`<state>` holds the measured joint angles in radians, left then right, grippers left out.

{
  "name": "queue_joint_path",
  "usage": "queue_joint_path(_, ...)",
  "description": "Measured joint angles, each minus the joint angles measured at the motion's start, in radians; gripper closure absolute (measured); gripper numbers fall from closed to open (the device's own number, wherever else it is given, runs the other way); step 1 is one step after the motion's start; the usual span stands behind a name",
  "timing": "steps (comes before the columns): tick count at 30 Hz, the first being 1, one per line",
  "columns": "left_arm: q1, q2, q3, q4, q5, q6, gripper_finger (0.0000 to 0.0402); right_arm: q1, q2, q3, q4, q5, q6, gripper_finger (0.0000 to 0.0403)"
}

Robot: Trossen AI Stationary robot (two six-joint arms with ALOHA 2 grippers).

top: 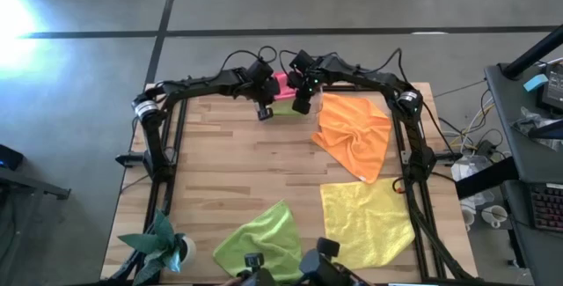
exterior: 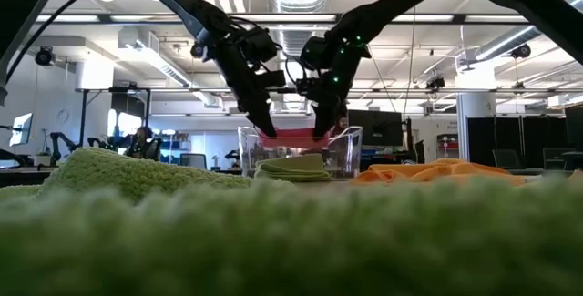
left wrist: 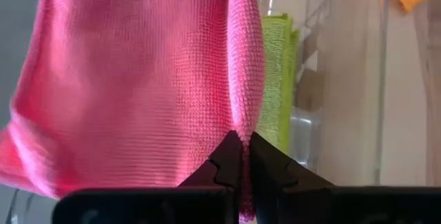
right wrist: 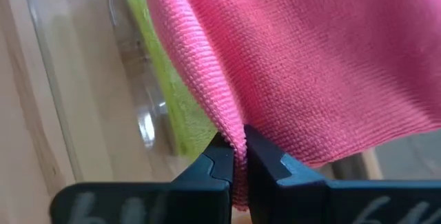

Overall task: Fold microfiber towels
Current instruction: Put the pink microfiber towel into the transparent bin

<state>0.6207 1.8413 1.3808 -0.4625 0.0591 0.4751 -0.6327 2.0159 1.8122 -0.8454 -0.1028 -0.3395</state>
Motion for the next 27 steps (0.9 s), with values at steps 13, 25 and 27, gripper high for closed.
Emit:
queue_joint_path(13,-0.01,0.003,-0.001,-0.025,0.006,0.0,0.0401,0.009,-0.001,-0.042,0.003,-0.036,0.022,0.0394)
queue_joint_path(25,-0.025,0.004,-0.005,-0.063,0.001,0.003,0.0368,0.021,-0.002,-0.047,-0.075,-0.005,0.052,0.0391)
queue_joint_path(27,-0.024,0.004,-0.006,-0.069,0.0,0.003,0.0359,0.023,-0.002,-0.047,-0.068,-0.001,0.052,0.0391)
